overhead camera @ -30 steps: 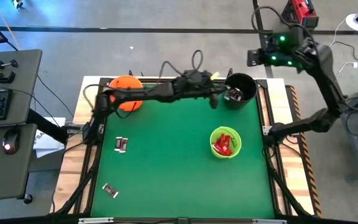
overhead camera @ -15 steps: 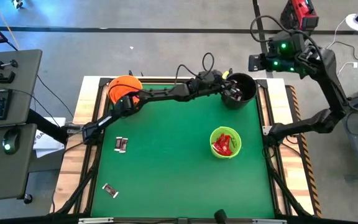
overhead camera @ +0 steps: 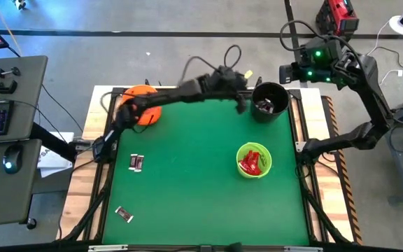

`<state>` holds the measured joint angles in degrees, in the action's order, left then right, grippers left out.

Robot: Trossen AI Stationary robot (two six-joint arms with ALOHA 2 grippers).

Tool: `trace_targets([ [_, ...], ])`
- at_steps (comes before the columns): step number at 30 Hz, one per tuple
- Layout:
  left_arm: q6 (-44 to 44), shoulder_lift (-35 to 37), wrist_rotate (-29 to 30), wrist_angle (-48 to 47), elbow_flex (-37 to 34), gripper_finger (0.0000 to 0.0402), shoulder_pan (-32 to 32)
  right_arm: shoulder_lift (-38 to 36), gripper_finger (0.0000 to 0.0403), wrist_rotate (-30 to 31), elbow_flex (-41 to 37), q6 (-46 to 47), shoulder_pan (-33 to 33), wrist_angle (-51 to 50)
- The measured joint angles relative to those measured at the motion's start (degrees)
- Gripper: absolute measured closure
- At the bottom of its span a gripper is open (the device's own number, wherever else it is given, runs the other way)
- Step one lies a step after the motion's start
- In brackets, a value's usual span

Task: Sort candy by brand, put in halloween buckets
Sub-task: Put the brown chocolate bar into the black bucket

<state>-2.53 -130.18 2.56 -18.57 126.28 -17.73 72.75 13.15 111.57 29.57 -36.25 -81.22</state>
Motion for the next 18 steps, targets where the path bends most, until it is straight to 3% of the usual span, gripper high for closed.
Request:
trace_targets([
  [6, -3.44, 8.92, -2.69, -38.28, -0.34, 0.0198, 0.51, 0.02, 0.0403, 0.33, 0.0, -3.55, 0.02, -1.3],
  [9, -8.18, 12.57, 0.81, -49.42, -4.65, 0.0198, 3.72, 0.02, 0.0403, 0.43, 0.0, -4.55, 0.02, -2.82],
  [14, -17.53, 21.93, 11.79, -47.53, -24.35, 0.0198, 12.98, 0.04, 0.0403, 1.45, 0.0, -5.3, 0.02, -3.71],
  [16, -24.0, 25.97, 12.31, -44.34, -34.43, 0.0198, 16.97, 0.04, 0.0403, 1.57, 0.0, -5.65, 0.02, -3.73],
  [18, -31.15, 29.46, 8.81, -42.41, -44.3, 0.0198, 20.44, 0.04, 0.0403, 1.64, 0.0, -5.65, 0.02, -3.73],
])
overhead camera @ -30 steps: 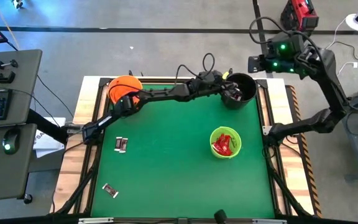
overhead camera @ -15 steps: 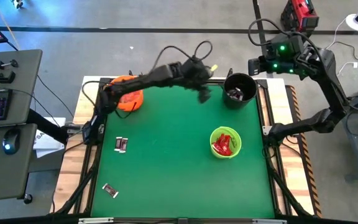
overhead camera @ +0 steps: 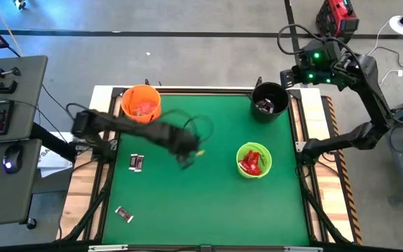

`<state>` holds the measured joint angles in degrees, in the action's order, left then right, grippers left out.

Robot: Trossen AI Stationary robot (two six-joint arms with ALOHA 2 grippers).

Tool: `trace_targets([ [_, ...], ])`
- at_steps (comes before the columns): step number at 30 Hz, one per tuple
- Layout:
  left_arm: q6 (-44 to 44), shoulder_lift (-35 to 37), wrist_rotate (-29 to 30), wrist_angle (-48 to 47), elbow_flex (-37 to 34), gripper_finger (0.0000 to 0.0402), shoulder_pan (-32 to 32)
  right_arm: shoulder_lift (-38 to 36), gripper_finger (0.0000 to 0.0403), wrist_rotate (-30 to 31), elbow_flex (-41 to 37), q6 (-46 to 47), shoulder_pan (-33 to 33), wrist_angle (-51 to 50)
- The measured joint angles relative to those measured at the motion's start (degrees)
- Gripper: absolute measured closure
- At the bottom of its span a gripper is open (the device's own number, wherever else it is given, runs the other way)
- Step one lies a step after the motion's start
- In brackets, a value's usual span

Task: Sort candy by brand, put in halloween buckets
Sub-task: Put the brown chocolate bar into the black bucket

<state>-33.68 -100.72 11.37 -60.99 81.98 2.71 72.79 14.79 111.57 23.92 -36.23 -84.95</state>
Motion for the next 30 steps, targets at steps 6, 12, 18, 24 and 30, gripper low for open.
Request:
trace_targets([
  [6, -21.17, 11.09, -11.55, 3.77, -24.45, 0.0198, 7.53, 0.0, 0.0403, 0.48, 0.0, 0.0, 0.0, 0.13],
  [12, -43.38, 22.39, -11.12, 5.05, -38.71, 0.0198, 9.17, 0.0, 0.0403, 1.6, 0.0, 0.19, 0.0, 0.28],
  [18, -51.78, 27.6, -10.68, 7.78, -46.87, 0.0201, 9.41, 0.0, 0.0403, 1.51, 0.0, 1.31, 0.0, 0.28],
  [24, -54.27, 27.87, -9.5, 12.53, -50.52, 0.0202, 9.37, 0.0, 0.0403, 1.33, 0.0, 2.16, 0.0, 0.28],
  [30, -54.24, 27.56, -9.35, 15.23, -51.35, 0.0202, 9.34, 0.02, 0.0403, 1.31, -0.01, 2.2, 0.0, 0.31],
])
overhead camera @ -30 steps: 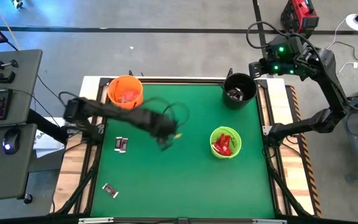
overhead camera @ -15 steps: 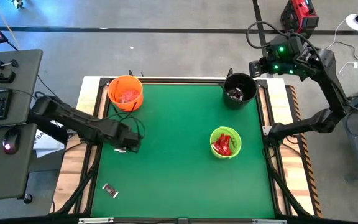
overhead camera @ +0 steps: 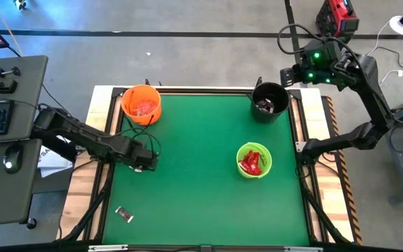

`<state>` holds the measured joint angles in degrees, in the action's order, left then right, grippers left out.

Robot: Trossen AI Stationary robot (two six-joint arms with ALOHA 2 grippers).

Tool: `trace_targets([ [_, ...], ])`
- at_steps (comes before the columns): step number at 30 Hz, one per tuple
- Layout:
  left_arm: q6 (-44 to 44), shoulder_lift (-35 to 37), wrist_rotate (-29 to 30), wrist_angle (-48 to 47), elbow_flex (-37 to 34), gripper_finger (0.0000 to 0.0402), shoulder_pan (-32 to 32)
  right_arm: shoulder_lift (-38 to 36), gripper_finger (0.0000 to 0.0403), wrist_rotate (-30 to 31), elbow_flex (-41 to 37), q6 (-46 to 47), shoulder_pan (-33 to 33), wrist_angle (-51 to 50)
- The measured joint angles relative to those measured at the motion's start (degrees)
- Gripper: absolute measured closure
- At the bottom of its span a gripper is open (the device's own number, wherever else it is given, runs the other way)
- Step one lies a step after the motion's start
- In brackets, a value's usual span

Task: Sort candy by brand, put in halloween buckets
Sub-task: Put the brown chocolate bar into the black bucket

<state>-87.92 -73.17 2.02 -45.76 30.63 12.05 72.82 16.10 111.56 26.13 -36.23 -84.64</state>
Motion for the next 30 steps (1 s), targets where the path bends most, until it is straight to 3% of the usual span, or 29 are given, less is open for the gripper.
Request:
trace_targets([
  [5, 3.28, 0.02, -0.02, 0.29, -0.01, 0.0226, -0.02, 0.56, 0.0403, 0.02, -0.02, 0.57, 0.0, 0.0],
  [12, 9.01, 0.11, 0.06, 2.61, 3.29, 0.0383, -0.03, 1.88, 0.0403, -0.02, -0.02, 0.37, 0.0, 0.0],
  [18, 18.4, 1.1, 2.85, 6.74, 12.15, 0.0391, -2.61, 2.09, 0.0403, -0.24, -0.04, -0.57, 0.0, -0.02],
  [23, 34.35, -0.38, 5.99, 20.92, 21.7, 0.0398, -8.78, 2.1, 0.0403, -0.62, -0.04, -0.23, 0.0, -0.02],
  [26, 44.02, -4.62, 6.03, 26.68, 28.56, 0.0399, -13.79, 2.1, 0.0403, -2.2, -0.04, 0.88, 0.0, -0.02],
  [30, 55.17, -14.84, 2.46, 26.64, 41.27, 0.04, -19.58, 2.1, 0.0403, -3.75, -0.04, 1.23, 0.0, -0.02],
])
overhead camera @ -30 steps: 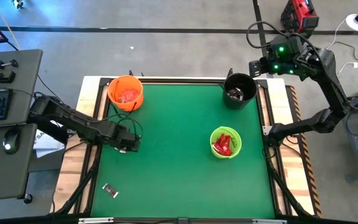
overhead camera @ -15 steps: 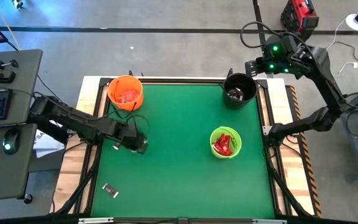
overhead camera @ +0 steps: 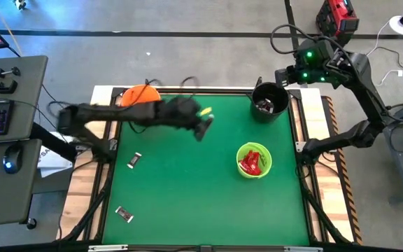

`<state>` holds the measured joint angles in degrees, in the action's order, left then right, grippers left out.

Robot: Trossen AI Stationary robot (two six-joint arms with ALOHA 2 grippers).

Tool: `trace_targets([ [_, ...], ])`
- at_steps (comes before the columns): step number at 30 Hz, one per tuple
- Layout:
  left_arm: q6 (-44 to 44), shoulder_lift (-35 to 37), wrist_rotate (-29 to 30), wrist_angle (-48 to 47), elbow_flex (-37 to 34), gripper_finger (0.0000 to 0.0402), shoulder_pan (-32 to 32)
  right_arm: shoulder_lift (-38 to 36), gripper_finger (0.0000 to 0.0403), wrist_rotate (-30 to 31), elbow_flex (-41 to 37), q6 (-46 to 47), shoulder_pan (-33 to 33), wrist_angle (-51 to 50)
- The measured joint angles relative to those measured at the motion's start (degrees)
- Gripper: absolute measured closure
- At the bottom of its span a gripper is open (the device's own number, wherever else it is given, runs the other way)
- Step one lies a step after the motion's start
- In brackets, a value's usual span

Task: Sort candy by brand, put in halloween buckets
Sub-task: Put the brown chocolate bar into the black bucket

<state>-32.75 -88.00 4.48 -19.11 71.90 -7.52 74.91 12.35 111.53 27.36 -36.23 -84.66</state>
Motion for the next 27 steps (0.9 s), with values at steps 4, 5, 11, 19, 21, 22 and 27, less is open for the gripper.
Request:
trace_targets([
  [4, 9.4, -12.86, -4.86, -0.19, 13.15, 0.0401, -2.41, 0.0, 0.0403, -0.38, 0.0, 0.87, 0.0, 0.0],
  [5, 11.2, -16.09, -5.62, -0.34, 16.33, 0.0401, -2.77, 0.0, 0.0403, -0.38, 0.0, 0.9, 0.0, 0.0],
  [11, 19.81, -34.75, -7.92, 0.38, 34.0, 0.0401, -4.52, 0.0, 0.0403, -0.36, 0.0, 2.3, 0.0, 0.0],
  [19, 21.47, -50.32, -9.6, 11.2, 52.76, 0.0399, -7.18, 0.0, 0.0403, 2.32, 0.0, 5.83, 0.0, 0.0],
  [21, 21.46, -52.77, -8.0, 15.09, 55.47, 0.0399, -8.04, 0.02, 0.0403, 3.55, 0.0, 6.46, 0.02, 0.0],
  [22, 21.46, -53.5, -7.07, 16.0, 56.09, 0.0399, -8.43, 0.02, 0.0403, 4.04, 0.0, 6.78, 0.01, 0.0],
  [27, 24.64, -56.23, -4.02, 20.44, 56.6, 0.0373, -9.82, 0.02, 0.0403, 4.14, 0.0, 7.23, 0.02, 0.0],
])
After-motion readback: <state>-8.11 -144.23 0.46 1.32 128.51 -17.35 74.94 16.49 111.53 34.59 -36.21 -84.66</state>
